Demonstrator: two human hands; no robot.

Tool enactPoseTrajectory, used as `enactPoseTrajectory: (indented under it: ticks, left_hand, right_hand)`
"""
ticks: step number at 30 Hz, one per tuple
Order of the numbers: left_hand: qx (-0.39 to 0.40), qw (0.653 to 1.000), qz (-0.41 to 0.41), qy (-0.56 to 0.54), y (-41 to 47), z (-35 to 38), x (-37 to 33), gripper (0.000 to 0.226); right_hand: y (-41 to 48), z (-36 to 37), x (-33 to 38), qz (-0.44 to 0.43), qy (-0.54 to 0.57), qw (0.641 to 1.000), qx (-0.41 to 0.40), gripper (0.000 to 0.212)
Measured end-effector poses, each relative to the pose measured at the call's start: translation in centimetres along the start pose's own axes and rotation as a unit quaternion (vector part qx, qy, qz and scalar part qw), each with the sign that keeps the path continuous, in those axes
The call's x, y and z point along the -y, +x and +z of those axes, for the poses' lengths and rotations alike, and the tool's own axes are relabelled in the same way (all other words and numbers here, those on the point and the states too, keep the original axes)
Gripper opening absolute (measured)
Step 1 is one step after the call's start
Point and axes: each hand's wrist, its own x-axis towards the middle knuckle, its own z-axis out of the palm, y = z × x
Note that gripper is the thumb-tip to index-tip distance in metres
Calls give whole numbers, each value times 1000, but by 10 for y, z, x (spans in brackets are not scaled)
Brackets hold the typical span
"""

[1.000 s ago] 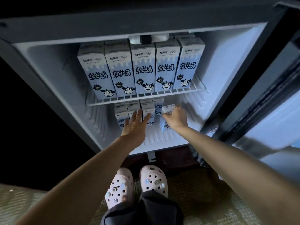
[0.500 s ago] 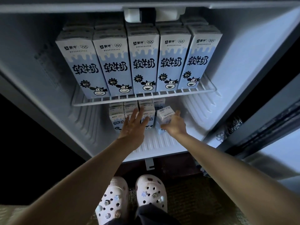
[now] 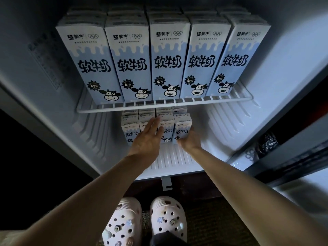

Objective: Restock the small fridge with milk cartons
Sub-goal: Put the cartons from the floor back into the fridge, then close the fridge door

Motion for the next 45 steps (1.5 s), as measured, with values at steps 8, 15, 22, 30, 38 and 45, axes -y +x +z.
enactPoseTrajectory:
  ticks: [8, 15, 22, 30, 38, 45]
  left_hand:
    - [63, 967, 61, 238, -3, -2, -5, 42]
    - [66, 915, 120, 380, -4, -7, -11, 36]
    - [49, 980, 83, 176, -23, -14, -17, 38]
    - [-70, 983, -33, -165, -75, -105, -53, 46]
    - [-181, 967, 2, -178, -144, -217, -134, 26]
    - [-195, 952, 56, -229, -167, -289, -228, 36]
  right_hand:
    - [4, 9, 2, -15, 18, 1000, -18, 50]
    - [5, 8, 3, 26, 27, 999, 13, 55]
    - [-26, -12, 23, 55, -57, 994, 72, 66]
    - [-128, -98, 72, -65, -112, 989, 68, 27]
    - [-262, -227, 118, -230, -148, 960, -65, 30]
    - [-322, -362, 104, -229, -139, 937, -223, 32]
